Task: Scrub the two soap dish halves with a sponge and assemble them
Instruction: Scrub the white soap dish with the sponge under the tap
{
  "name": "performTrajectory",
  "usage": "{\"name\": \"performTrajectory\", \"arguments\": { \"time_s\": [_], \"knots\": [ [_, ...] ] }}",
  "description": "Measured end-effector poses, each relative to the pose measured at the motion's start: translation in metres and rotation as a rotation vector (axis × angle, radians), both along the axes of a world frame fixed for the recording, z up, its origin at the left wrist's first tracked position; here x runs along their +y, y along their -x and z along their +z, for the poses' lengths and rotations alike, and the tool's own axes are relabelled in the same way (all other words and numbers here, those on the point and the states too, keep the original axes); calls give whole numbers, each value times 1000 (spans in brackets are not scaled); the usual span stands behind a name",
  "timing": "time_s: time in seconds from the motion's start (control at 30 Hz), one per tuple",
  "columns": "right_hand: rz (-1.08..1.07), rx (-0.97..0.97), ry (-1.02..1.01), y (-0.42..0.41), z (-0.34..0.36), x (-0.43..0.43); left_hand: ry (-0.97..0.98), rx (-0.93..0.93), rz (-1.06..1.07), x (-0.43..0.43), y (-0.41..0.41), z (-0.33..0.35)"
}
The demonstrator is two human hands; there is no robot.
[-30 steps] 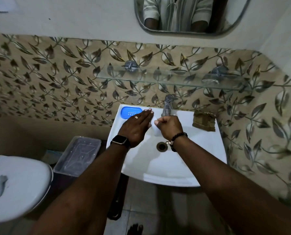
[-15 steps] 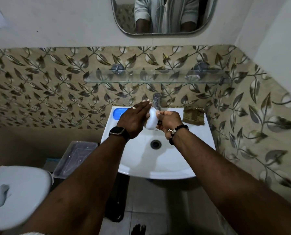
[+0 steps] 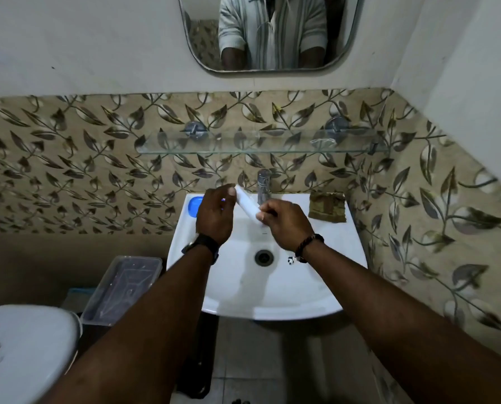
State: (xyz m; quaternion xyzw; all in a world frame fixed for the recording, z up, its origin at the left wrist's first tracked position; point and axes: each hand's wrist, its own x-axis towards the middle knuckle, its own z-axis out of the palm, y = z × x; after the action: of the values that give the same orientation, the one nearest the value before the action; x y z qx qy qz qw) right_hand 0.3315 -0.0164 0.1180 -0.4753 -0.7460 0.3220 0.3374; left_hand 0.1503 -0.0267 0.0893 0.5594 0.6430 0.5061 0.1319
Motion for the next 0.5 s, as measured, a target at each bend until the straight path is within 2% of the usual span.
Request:
{"name": "performTrajectory", "arguments": {
  "time_s": [0.1,0.17,0.27,0.33,0.4,0.5],
  "knots": [
    [138,-296,-418,-9,-6,0,189,-592,-48,7,2,3],
    [202,-403,-579,-18,-12,2,287,-790,-178,11,8,1],
    [185,-467,-696,-34,-26,11,404,-949,-286,15,10,-7],
    [135,-457,-777,-43,-37,20,412,-1036,-290,18,7,-14],
    [32,-416,-825,-52,-44,34,367,-1122,-267,20,3,-19],
    [-193,-420,-765,-72,-49,66,332,-1163,-255,23,-4,-25]
  ]
}}
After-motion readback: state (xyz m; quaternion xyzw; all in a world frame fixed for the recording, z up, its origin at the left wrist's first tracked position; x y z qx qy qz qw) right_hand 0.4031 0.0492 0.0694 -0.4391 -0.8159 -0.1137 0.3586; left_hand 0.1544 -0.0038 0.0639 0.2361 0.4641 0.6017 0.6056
